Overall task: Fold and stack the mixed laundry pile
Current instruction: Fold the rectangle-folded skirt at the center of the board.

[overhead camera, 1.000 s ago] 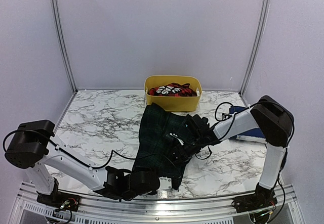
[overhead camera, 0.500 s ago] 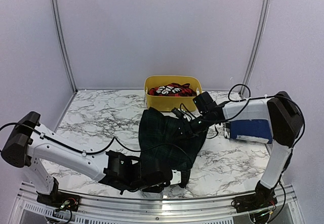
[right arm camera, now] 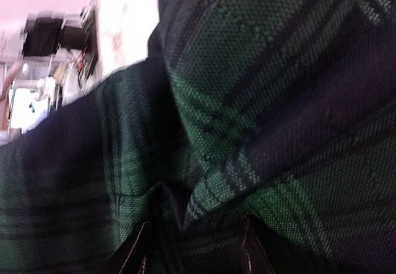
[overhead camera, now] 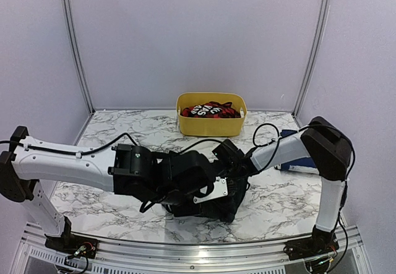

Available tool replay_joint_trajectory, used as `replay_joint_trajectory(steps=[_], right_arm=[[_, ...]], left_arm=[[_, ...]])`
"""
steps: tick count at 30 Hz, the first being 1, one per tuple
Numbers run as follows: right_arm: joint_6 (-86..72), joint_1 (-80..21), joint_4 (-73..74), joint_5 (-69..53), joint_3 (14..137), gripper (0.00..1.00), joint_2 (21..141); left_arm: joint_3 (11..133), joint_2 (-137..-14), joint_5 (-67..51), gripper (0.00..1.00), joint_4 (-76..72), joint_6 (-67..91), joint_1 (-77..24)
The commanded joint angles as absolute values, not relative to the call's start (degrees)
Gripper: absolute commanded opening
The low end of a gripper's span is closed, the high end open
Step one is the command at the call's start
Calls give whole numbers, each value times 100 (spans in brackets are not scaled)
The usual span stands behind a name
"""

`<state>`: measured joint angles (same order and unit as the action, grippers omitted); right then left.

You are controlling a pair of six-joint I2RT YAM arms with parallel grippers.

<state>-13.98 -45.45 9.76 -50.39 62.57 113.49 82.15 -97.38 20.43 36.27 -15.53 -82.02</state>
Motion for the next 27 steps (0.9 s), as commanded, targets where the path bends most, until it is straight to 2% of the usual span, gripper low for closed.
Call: replay_joint_trajectory(steps=[1, 6, 13, 20, 27], right_arm=[[-1722, -5187, 501, -5237, 5455, 47, 10854], [-1691, -5313, 677, -5466, 5440, 50, 10335], [-1036, -4287, 1881, -5267, 6787, 58, 10369], [-560, -3743, 3037, -4149, 7970, 58, 11249], [-374, -3940, 3188, -4271, 7988, 54, 11977]], left_arm=[[8628, -9379, 1640, 0, 4103, -1547, -7868], [8564, -9324, 1119, 0, 4175, -1642, -7785], [8551, -9376, 543, 0, 4224, -1826, -7786], [8675, -9537, 482, 0, 4265, -1971, -7713], [9115, -9949, 398, 1, 4261, -2202, -7239]])
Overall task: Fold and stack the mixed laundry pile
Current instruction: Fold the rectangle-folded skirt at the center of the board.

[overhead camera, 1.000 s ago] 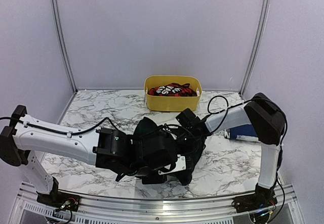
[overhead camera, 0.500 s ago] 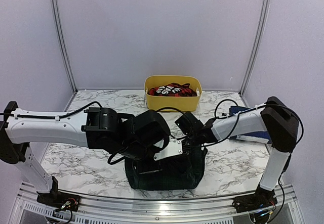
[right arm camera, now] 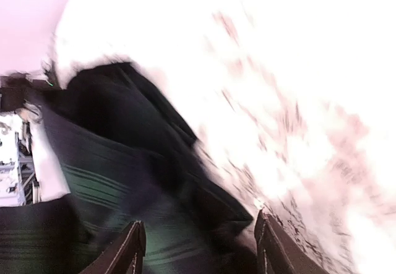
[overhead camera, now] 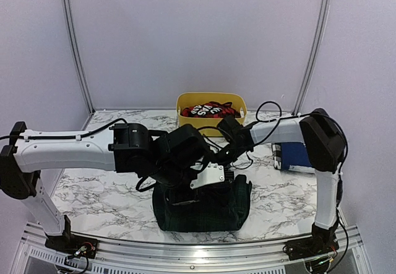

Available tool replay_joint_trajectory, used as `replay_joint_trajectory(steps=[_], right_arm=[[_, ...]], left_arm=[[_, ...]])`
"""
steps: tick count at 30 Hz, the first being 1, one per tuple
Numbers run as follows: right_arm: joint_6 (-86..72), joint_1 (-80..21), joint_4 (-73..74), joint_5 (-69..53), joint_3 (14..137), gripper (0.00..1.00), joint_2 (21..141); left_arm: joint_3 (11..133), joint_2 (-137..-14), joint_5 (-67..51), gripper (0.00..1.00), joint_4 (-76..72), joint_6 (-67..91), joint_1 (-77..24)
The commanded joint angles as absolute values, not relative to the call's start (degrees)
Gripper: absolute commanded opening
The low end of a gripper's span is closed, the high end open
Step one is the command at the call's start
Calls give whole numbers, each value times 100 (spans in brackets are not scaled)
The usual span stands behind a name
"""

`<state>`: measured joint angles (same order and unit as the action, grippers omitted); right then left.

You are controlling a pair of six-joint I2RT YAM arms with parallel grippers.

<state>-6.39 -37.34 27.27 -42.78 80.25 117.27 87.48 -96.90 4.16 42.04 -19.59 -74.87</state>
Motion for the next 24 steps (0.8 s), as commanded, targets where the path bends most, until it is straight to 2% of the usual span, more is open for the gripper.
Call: replay_joint_trajectory(steps=[1, 6, 10, 14, 16, 20, 22, 24], right_arm=[[-374, -3978, 3146, -4475, 7930, 51, 12021], [-453, -4198, 2819, -5268, 7640, 44, 12033], [-593, -4192, 2607, -5490, 7672, 43, 12005], [-663, -3969, 2717, -5361, 7923, 48, 11913], [-734, -3749, 2787, -5173, 8033, 53, 11776], [-721, -3223, 3116, -4426, 8411, 59, 11422], [-712, -2948, 3330, -4184, 8598, 61, 11250], [-749, -2689, 3441, -4022, 8698, 63, 11013]], left_arm=[[9215, -10046, 409, 1, 4265, -2265, -7188], [9665, -10580, 539, 1, 4259, -2578, -6867], [9973, -11040, 623, 1, 4229, -2733, -6628], [10042, -11368, 622, 2, 4174, -2847, -6418], [9980, -11458, 631, 6, 4093, -2854, -6355], [9937, -11494, 891, 28, 3816, -2563, -6209], [9940, -11353, 1169, 43, 3525, -2129, -6005], [9881, -11111, 1635, 70, 3265, -1663, -5803]])
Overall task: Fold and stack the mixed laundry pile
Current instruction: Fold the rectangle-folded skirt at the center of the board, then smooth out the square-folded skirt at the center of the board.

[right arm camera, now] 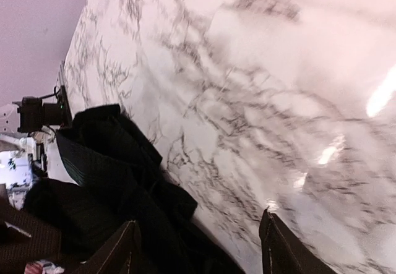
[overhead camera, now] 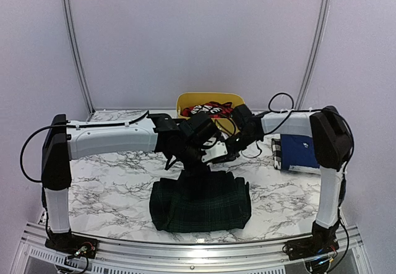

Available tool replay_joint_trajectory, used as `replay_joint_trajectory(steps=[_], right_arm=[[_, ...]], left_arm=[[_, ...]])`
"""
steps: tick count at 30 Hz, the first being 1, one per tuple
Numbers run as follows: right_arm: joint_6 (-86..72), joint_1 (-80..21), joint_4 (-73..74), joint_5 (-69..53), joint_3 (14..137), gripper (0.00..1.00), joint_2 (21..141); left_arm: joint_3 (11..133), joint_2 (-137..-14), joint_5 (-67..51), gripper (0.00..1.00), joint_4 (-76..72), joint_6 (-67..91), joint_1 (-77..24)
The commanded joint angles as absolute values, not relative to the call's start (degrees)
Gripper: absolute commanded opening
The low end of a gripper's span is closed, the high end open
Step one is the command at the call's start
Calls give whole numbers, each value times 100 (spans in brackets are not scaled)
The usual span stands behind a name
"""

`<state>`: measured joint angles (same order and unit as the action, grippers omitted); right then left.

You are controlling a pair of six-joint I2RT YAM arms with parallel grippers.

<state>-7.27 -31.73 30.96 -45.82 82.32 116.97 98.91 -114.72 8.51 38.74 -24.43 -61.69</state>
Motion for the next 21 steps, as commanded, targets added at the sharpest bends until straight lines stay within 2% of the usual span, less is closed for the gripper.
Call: replay_joint_trajectory(steps=[1, 2, 3, 9, 14, 17, 21], right_arm=[[-776, -2566, 3476, -3952, 8704, 63, 10849], [-796, -2459, 3491, -3904, 8674, 64, 10688], [-808, -2386, 3519, -3894, 8622, 65, 10433], [-1005, -2352, 3479, -4344, 7601, 65, 8880], [-2278, -2829, 2491, -5069, 6095, 64, 7458], [-2967, -3412, 1865, -5147, 5375, 65, 7021], [-3212, -3786, 1494, -5095, 4729, 64, 6960]], left_arm=[[9820, -10940, 1677, 81, 3190, -1473, -5707], [9745, -10750, 1696, 92, 3120, -1253, -5621], [9606, -10526, 1648, 98, 3026, -1005, -5550], [8699, -9190, 1250, 99, 2955, 1260, -5278], [7834, -8480, -1185, 99, 2242, 2662, -5295], [7141, -8290, -1810, 99, 1381, 3389, -5579], [6735, -8670, -2211, 99, 692, 3953, -6046]])
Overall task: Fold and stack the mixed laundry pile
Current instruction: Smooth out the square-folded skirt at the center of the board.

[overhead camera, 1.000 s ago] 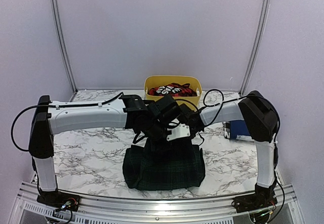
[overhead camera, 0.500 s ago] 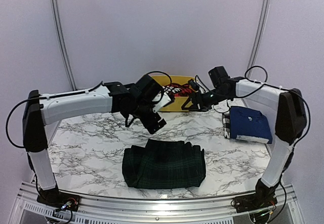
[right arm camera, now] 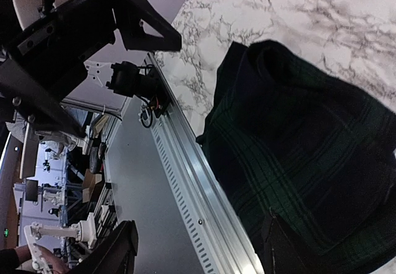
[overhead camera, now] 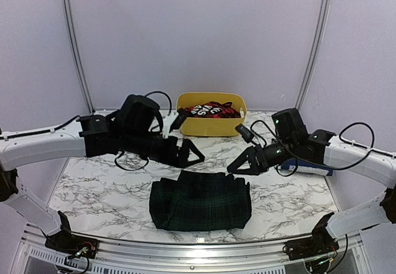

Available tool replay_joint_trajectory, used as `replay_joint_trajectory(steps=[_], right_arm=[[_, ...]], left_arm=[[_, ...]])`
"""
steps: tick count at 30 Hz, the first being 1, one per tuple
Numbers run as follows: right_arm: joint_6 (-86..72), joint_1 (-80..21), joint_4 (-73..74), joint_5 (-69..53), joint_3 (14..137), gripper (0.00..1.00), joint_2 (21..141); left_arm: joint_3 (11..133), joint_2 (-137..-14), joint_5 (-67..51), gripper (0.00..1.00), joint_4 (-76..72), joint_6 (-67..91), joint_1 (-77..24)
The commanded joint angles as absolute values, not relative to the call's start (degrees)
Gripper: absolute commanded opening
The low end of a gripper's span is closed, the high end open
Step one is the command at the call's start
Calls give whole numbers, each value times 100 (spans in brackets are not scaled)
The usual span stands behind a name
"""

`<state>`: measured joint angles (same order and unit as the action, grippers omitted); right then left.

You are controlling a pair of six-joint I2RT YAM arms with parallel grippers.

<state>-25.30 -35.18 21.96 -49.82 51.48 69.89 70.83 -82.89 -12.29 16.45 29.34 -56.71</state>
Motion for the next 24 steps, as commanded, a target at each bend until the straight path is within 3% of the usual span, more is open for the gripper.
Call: replay_joint_trajectory(steps=[1, 6, 9, 17, 24], right_arm=[[-3272, -3802, 1363, -5138, 4598, 64, 7006], [-3886, -3805, 101, -5239, 3938, 63, 7580], [-3943, -3764, -255, -5089, 3877, 62, 8394], [-3280, -3207, 302, -4349, 3981, 60, 9710], [-2640, -3056, 488, -4023, 4788, 59, 10824]], left_arm=[[6691, -8844, -2263, 98, 498, 4078, -6121], [5982, -9420, -2454, 87, -1069, 4991, -6010], [5709, -9699, -2261, 83, -1290, 5245, -5741], [4897, -10465, -2165, 80, -1813, 5749, -5089], [5516, -11429, -2354, 80, -1889, 5326, -4779]])
